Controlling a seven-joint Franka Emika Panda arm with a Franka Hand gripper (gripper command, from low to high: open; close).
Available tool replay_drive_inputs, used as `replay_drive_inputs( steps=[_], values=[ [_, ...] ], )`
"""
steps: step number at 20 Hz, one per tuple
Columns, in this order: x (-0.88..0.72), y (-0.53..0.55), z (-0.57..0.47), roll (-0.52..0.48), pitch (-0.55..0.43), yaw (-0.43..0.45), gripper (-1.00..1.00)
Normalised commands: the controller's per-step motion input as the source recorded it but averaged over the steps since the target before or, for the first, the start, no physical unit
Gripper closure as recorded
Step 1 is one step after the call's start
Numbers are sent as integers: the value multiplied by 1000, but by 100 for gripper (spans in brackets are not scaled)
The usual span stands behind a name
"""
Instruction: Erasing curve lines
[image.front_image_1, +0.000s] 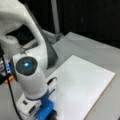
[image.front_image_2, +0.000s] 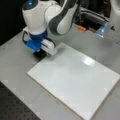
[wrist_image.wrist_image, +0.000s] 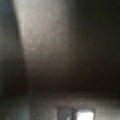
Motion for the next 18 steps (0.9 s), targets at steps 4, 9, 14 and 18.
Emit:
replay_drive_inputs(
  steps=[4, 9, 14, 18],
  values=[
    [10, -166, -25, 148, -88, 34, 100],
    [-5, -147, -47, 135, -91, 21, 100],
    [-24, -35, -82, 109, -110, -24, -100],
    [-31, 10, -75, 93, -112, -40, -100]
  ],
)
